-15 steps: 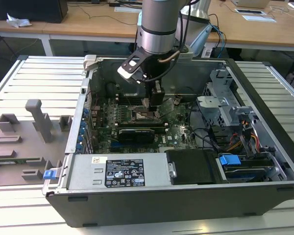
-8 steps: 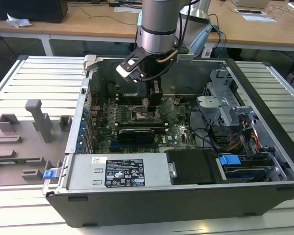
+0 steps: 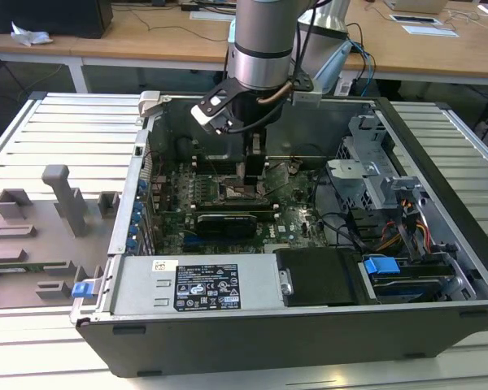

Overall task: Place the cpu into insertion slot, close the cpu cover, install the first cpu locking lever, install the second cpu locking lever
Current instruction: 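Place the cpu into insertion slot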

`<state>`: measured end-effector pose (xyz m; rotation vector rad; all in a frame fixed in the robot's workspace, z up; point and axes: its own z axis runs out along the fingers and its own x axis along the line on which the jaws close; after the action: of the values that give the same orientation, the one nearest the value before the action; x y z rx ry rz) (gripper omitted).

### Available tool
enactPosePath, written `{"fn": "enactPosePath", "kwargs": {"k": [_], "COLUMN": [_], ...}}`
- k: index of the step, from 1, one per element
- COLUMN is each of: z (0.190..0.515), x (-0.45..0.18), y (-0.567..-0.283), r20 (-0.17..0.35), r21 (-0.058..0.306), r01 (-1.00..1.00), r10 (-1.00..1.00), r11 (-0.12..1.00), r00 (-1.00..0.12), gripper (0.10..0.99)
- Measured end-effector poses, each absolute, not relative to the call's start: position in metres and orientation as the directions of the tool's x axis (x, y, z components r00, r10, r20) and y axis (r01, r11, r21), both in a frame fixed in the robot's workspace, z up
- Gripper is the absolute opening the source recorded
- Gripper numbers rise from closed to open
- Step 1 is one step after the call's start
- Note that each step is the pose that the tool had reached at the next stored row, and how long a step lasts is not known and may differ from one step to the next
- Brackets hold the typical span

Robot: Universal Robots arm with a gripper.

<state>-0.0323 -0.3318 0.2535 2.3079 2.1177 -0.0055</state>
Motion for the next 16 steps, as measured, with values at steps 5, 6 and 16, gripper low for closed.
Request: {"fn": "enactPosePath", "kwargs": {"k": [5,6,16], "z": [0.2534,0.2534,0.2533], "x": [-0.0323,-0.0323,-0.0323], "y": [-0.3318,-0.3318,-0.3318], "r20": [-0.009,-0.009,-0.011], "r21": [0.005,0.005,0.005], "r01": [0.988,0.985,0.962], "r10": [0.988,0.985,0.962], "r11": [-0.157,-0.172,-0.274], "r00": [0.157,0.172,0.274], "gripper": [0.545,0.545,0.545]}}
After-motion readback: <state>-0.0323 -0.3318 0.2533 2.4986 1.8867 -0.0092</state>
